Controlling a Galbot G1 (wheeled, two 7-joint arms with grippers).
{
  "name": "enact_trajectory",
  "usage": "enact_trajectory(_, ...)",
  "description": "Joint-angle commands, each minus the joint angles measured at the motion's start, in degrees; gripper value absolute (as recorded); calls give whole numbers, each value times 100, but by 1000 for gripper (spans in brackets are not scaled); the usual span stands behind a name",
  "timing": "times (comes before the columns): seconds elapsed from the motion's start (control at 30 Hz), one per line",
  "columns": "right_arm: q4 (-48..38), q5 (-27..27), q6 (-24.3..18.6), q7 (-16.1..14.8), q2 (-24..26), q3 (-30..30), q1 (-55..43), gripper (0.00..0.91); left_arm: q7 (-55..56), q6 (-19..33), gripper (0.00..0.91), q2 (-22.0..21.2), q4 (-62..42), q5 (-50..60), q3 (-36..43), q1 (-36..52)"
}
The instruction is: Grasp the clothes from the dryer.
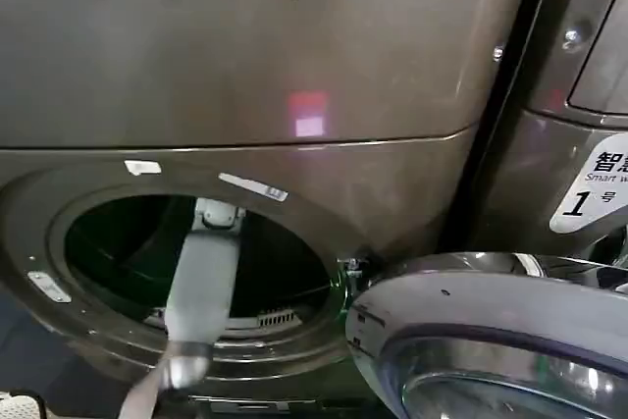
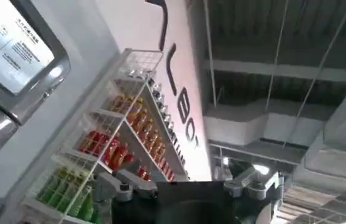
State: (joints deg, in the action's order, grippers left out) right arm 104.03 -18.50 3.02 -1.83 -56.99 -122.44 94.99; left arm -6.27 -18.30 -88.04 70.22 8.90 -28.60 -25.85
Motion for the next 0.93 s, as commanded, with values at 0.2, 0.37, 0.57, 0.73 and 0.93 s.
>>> enact_trajectory(0.2, -2, -7, -62, 16, -59, -41, 7, 907, 891, -19, 0, -70, 230, -889, -14, -206)
enact_trajectory(0.37, 165, 34, 175, 55, -110, -99, 17, 907, 886, -30, 0, -51, 217, -877, -20, -188)
enact_trajectory(0.57, 140, 35, 316, 135, -79, -206, 12, 907, 860, -6, 0, -11, 206, -860, -11, -160)
enact_trajectory(0.73, 149, 40, 374, 145, -77, -261, 43, 907, 844, 35, 0, -16, 103, -846, -5, -83)
enact_trajectory(0.93, 108, 59, 392, 137, -63, -373, 146, 907, 816, 91, 0, -2, 22, -828, 2, -25)
